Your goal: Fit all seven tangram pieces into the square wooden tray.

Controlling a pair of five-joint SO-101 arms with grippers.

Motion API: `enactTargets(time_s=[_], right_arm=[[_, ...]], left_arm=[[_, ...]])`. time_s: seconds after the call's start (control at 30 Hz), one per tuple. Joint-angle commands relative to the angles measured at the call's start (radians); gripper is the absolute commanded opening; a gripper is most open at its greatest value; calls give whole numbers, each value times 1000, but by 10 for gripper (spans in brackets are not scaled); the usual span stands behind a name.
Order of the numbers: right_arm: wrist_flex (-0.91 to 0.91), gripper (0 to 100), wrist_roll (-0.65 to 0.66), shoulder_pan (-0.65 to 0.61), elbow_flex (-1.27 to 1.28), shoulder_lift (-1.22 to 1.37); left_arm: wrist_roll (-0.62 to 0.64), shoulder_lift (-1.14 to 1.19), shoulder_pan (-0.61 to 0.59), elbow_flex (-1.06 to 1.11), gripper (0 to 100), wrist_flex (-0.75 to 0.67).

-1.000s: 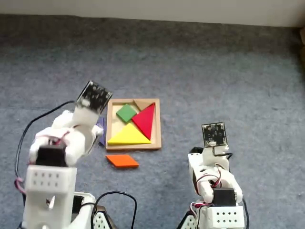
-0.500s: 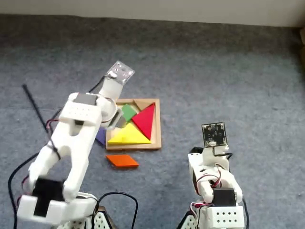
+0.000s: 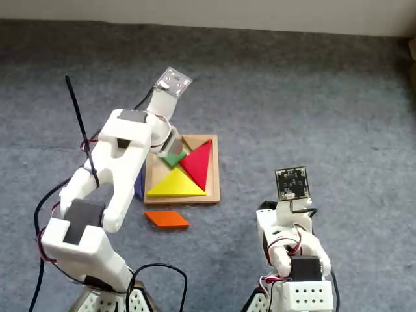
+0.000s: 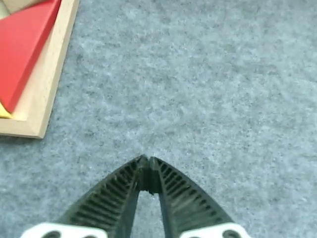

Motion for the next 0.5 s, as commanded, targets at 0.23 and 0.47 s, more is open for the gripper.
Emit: enactTargets(time_s=[0.23, 0.47], right_arm=[[2, 5, -8, 15, 148, -16], [2, 5, -8, 15, 148, -16]], left_arm=[[-123, 143, 61, -105, 274, 28], [-84, 73, 197, -110, 274, 103]])
